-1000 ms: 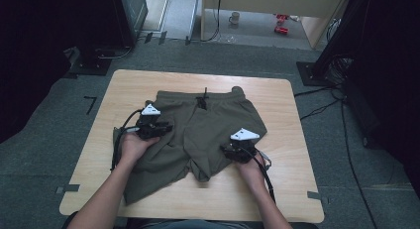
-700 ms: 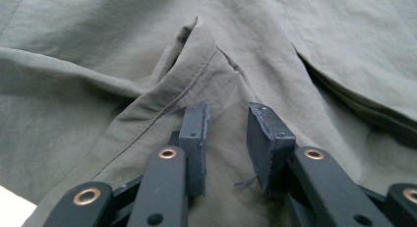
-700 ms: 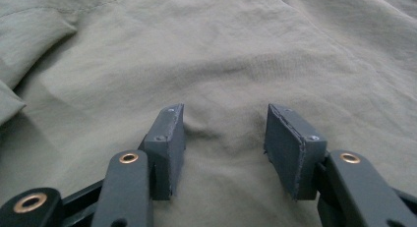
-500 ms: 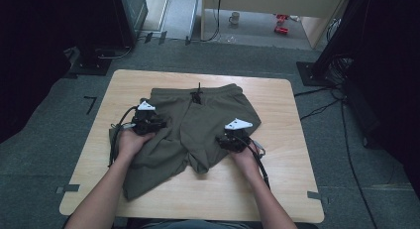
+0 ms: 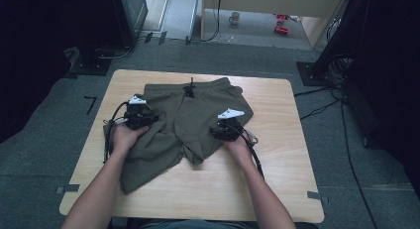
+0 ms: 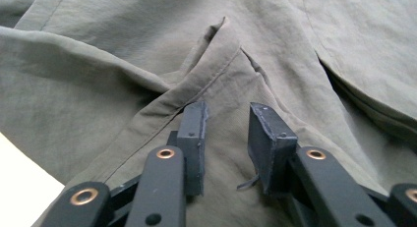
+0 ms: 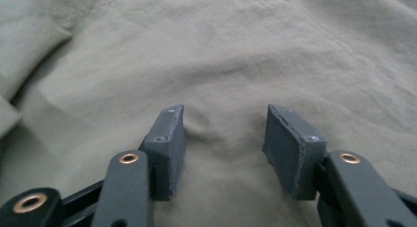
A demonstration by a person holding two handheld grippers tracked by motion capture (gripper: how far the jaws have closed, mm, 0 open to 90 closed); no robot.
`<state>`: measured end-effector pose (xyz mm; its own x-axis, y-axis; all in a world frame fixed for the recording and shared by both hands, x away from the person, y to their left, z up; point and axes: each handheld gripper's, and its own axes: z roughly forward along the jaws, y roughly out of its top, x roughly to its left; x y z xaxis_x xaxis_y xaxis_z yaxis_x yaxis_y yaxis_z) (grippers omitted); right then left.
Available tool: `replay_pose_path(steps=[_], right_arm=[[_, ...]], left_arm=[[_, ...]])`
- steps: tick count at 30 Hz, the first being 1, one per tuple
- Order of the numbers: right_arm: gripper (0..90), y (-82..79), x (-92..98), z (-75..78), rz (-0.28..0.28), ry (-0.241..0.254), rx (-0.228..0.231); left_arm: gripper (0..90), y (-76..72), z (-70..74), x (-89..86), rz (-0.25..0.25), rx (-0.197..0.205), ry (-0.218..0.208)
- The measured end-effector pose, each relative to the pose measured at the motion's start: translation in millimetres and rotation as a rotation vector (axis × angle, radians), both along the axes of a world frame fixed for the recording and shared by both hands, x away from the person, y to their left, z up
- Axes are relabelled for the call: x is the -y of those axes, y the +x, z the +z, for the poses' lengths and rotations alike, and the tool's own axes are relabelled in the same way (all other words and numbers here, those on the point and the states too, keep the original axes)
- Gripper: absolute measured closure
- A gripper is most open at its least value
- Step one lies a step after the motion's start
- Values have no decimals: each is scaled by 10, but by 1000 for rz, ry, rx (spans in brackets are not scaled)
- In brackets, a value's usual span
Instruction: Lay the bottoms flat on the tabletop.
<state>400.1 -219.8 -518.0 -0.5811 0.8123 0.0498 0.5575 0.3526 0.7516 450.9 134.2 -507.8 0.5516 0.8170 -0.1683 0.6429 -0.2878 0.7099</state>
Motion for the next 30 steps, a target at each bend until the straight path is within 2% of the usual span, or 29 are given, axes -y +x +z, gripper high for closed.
replay_pose_path(steps=[1, 5, 9, 12, 17, 20, 30], right_arm=[[511, 18, -7, 27, -11, 5, -13], [509, 54, -56, 137, -22, 32, 8], [503, 105, -168, 202, -1, 34, 1], [499, 131, -251, 226, 12, 43, 5], [488, 177, -459, 264, 46, 51, 3], [483, 214, -579, 289, 72, 36, 3], [460, 287, -909, 332, 118, 56, -7]], left_arm=[[665, -3, 4, 6, 0, -2, 3], [643, -6, 7, 3, 0, -10, -6], [623, -1, 5, 0, 8, -21, -24], [600, -9, 9, 19, 2, -16, -12], [586, -5, 6, 17, 8, -23, -25], [586, -7, 6, 26, 8, -20, -22], [563, -16, 4, 39, 4, -15, -17]])
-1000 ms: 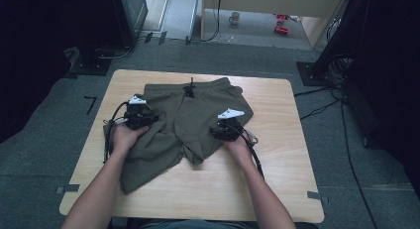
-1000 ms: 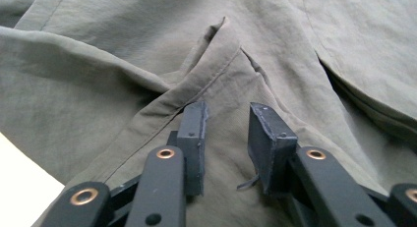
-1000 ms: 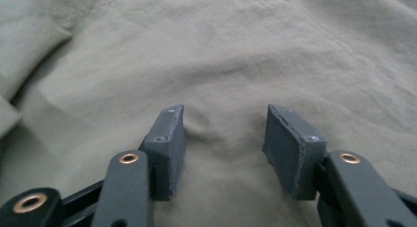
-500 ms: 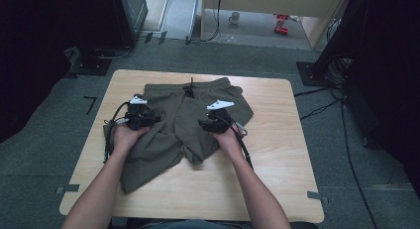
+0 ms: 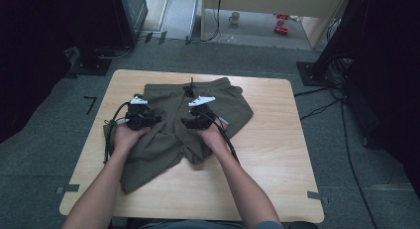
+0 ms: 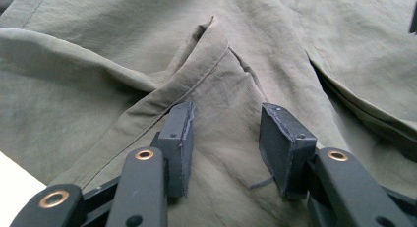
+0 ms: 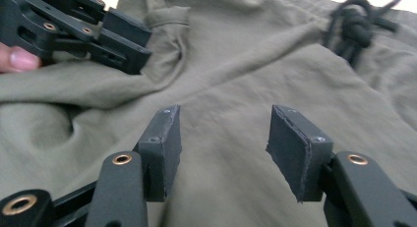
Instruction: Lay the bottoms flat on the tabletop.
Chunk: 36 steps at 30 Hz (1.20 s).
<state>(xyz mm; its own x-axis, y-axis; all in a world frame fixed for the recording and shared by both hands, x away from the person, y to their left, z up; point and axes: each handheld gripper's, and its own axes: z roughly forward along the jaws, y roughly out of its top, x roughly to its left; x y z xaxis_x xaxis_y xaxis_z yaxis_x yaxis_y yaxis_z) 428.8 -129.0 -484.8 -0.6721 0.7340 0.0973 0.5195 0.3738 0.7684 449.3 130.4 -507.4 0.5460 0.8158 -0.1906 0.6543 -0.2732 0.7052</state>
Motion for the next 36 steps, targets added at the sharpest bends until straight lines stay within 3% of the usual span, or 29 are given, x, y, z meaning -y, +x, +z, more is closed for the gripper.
replay_pose_path(steps=[7, 18, 24, 30, 36], right_arm=[[438, 14, -228, -45, 19, 8, -14], [404, 1, -380, -163, 35, 6, -48], [410, -15, -435, -258, 38, -73, -52], [513, -49, -386, -300, 22, -102, 10], [735, -42, -304, -286, -7, -102, 4]], left_arm=[[541, -4, 0, 8, 0, 0, -2], [529, -10, -3, 14, -5, 5, 2], [533, -17, -7, 13, -9, 10, 2], [532, -32, -23, 6, -11, 27, -5], [530, -54, -25, -2, -16, 27, -8]])
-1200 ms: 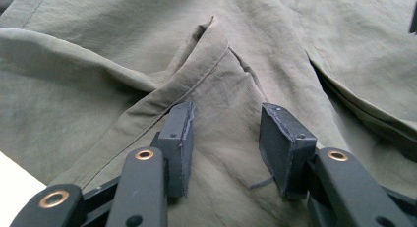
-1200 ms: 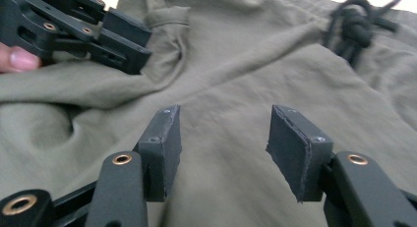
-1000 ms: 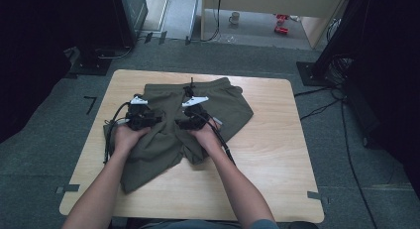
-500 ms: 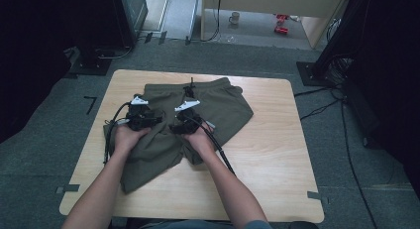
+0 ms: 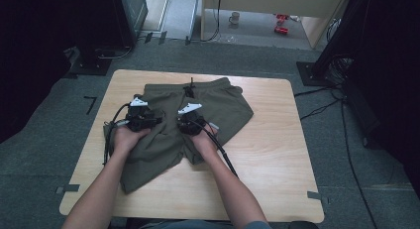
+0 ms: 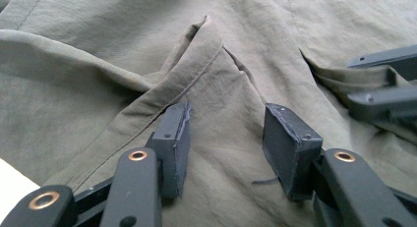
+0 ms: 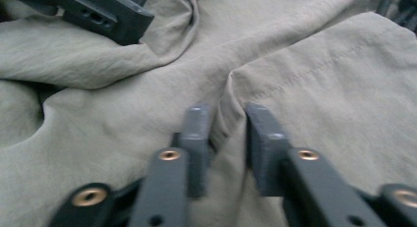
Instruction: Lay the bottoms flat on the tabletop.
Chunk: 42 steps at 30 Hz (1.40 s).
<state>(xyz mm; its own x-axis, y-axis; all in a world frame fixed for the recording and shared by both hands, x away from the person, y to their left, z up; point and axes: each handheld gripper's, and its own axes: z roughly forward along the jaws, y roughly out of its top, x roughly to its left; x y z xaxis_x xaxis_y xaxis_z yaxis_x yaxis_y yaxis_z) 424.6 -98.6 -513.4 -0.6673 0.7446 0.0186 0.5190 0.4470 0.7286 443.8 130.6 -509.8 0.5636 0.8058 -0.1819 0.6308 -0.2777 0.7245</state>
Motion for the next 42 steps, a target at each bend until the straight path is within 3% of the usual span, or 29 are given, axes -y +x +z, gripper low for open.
replay_pose_path(steps=[3, 6, 7, 12, 17, 21, 27, 42], right_arm=[[810, 1, 15, 1, 2, 1, -2], [869, -4, 3, 4, 1, 2, -7], [875, -10, -9, 5, -1, -3, -4], [884, -16, -18, 9, -1, 6, -14], [885, -36, 37, 84, 12, 4, -26], [886, -103, 120, 180, -1, 38, -23], [886, -263, 305, 310, -17, 14, 15], [885, -459, 924, 507, -107, 24, 39]], left_arm=[[521, -12, -8, -9, -10, 6, -5], [525, -24, -28, -33, 15, 4, -46], [530, -32, -36, -44, 32, -1, -67], [545, -110, -50, -75, 67, 1, -91], [573, -170, -71, -69, 62, 38, -67], [581, -192, -67, -57, 45, 56, -35], [582, -175, -69, -84, 31, 47, -53], [582, -134, -53, -78, 11, 46, -25]])
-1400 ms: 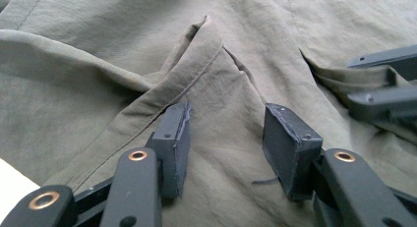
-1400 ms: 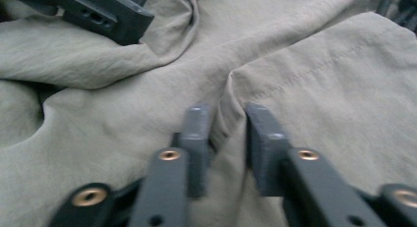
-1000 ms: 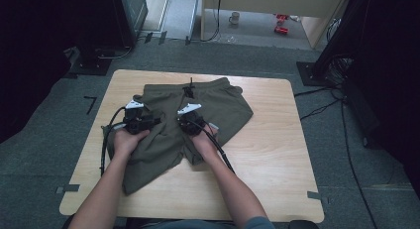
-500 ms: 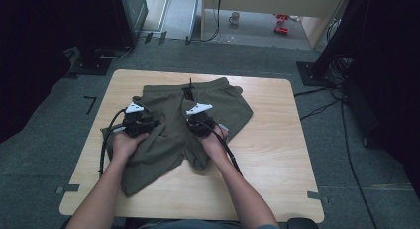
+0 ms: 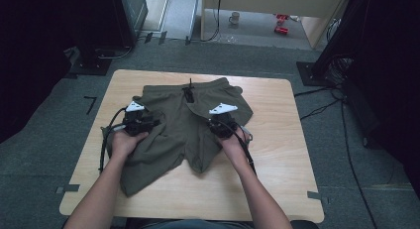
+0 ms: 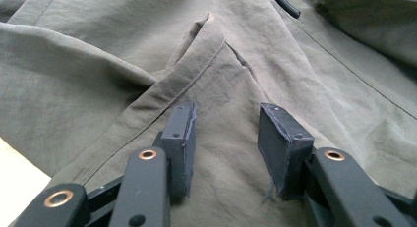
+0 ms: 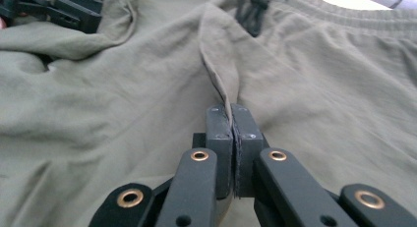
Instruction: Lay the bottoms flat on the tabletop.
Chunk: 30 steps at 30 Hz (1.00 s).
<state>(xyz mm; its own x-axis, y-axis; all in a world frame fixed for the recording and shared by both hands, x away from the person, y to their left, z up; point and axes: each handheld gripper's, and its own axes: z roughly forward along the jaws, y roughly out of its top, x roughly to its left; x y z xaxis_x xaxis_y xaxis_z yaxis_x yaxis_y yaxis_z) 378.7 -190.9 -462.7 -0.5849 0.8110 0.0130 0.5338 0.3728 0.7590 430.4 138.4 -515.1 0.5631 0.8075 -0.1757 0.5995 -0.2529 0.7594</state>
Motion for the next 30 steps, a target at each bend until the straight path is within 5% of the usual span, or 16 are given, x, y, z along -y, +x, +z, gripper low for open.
replay_pose_path(steps=[13, 30], right_arm=[[885, -240, 485, 51, -77, -3, 18], [884, -560, 1022, -93, -168, 24, -16]], left_arm=[[581, 3, 5, -1, -3, -3, 4], [583, 82, 42, 5, -15, -19, 45]])
